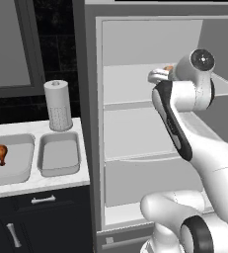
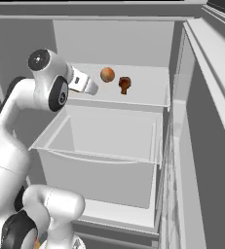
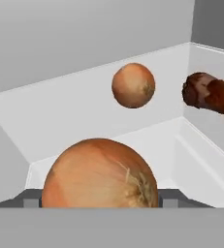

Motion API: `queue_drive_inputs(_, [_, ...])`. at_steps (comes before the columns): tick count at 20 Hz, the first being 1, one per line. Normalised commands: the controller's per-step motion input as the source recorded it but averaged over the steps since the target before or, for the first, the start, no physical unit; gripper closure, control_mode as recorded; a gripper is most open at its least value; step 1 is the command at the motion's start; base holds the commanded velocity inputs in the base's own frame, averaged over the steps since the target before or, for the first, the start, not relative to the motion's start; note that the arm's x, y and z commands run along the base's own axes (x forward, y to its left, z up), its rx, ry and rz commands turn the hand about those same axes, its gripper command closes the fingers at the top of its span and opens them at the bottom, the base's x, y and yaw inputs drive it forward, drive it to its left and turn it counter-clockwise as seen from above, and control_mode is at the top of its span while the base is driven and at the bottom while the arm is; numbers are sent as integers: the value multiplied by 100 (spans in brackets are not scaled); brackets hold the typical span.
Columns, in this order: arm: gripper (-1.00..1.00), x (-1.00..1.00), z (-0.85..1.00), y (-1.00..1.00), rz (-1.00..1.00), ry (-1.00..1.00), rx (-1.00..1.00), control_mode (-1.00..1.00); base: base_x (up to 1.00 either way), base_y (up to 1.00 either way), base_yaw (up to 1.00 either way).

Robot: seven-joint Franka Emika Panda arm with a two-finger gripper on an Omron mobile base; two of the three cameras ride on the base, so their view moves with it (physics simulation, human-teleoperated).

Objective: Place one onion and one chicken drumstick in each tupperware on the nearby counter, to pack two identical lunches.

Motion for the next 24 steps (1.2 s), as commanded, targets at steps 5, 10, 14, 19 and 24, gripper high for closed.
queue_drive_inputs(5, [100,-100,25,0,4,4,0,-100,0,0,0])
queue_drive_inputs(10, [100,-100,4,0,0,25,-3,-100,0,0,0])
queue_drive_inputs(14, [100,-100,-18,0,5,26,-5,-100,0,0,0])
queue_drive_inputs(19, [100,-70,-87,-3,26,23,-1,-100,0,0,0])
queue_drive_inputs(24, [100,-42,-96,1,37,30,0,-100,0,0,0])
